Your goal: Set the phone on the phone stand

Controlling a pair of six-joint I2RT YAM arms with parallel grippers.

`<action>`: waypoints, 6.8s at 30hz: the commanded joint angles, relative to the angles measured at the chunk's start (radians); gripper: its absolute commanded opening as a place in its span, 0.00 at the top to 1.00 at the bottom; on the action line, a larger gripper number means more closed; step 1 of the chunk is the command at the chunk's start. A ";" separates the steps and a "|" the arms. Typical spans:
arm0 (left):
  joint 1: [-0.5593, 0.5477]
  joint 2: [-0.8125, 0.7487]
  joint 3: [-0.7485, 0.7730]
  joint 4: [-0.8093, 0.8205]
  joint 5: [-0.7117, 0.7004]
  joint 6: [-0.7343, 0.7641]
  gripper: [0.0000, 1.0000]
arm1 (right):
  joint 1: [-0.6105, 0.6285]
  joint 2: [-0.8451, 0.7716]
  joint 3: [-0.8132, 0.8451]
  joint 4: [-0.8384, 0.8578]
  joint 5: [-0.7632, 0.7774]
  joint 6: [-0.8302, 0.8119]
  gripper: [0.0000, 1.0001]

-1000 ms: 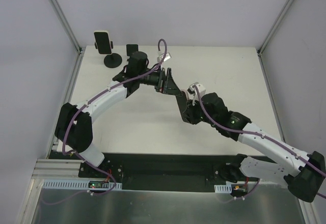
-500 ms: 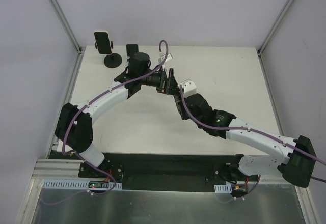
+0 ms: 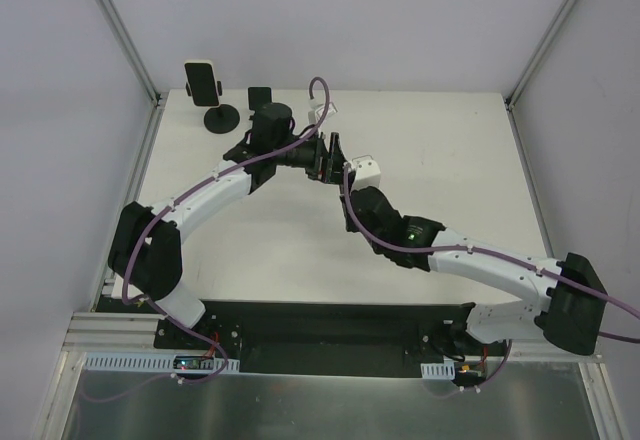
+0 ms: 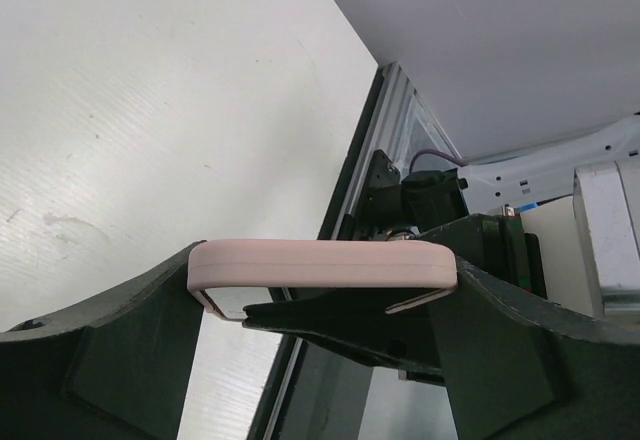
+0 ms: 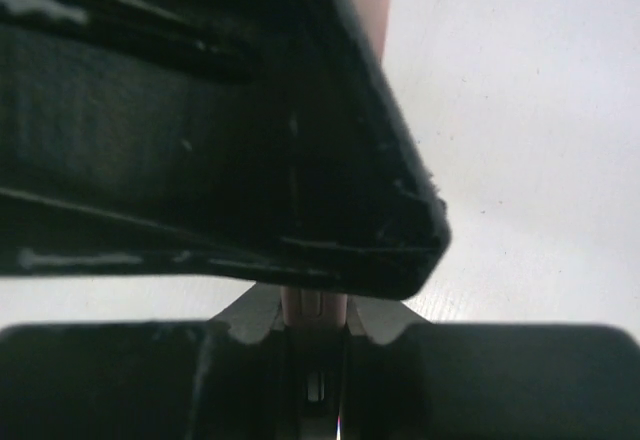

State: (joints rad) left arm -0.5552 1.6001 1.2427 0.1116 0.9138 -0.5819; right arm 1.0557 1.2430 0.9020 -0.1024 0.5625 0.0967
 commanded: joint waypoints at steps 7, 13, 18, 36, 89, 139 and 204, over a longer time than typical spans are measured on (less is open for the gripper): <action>-0.023 -0.074 -0.015 -0.010 -0.027 0.030 0.44 | 0.067 0.114 0.182 0.060 0.203 0.032 0.99; -0.006 -0.075 0.012 -0.095 -0.072 0.105 0.95 | 0.078 0.138 0.190 0.038 0.224 0.052 0.21; 0.070 -0.106 0.005 -0.173 -0.234 0.137 1.00 | 0.030 0.032 0.046 0.227 0.169 -0.004 0.03; 0.210 -0.149 -0.040 -0.253 -0.690 0.324 1.00 | -0.508 0.260 0.005 0.781 -0.155 -0.020 0.03; 0.313 0.620 0.934 -0.263 -1.195 0.459 1.00 | -0.961 0.417 0.029 0.945 -0.766 0.230 0.03; 0.394 0.695 0.883 -0.263 -1.049 0.287 0.96 | -0.993 0.446 0.021 1.000 -0.809 0.290 0.03; 0.316 0.623 0.836 -0.271 -1.132 0.392 0.01 | -1.020 0.467 0.011 1.055 -0.840 0.339 0.03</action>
State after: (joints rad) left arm -0.2302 2.3032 2.1075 -0.1638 -0.2424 -0.1864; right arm 0.0425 1.7130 0.9085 0.8806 -0.2550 0.4328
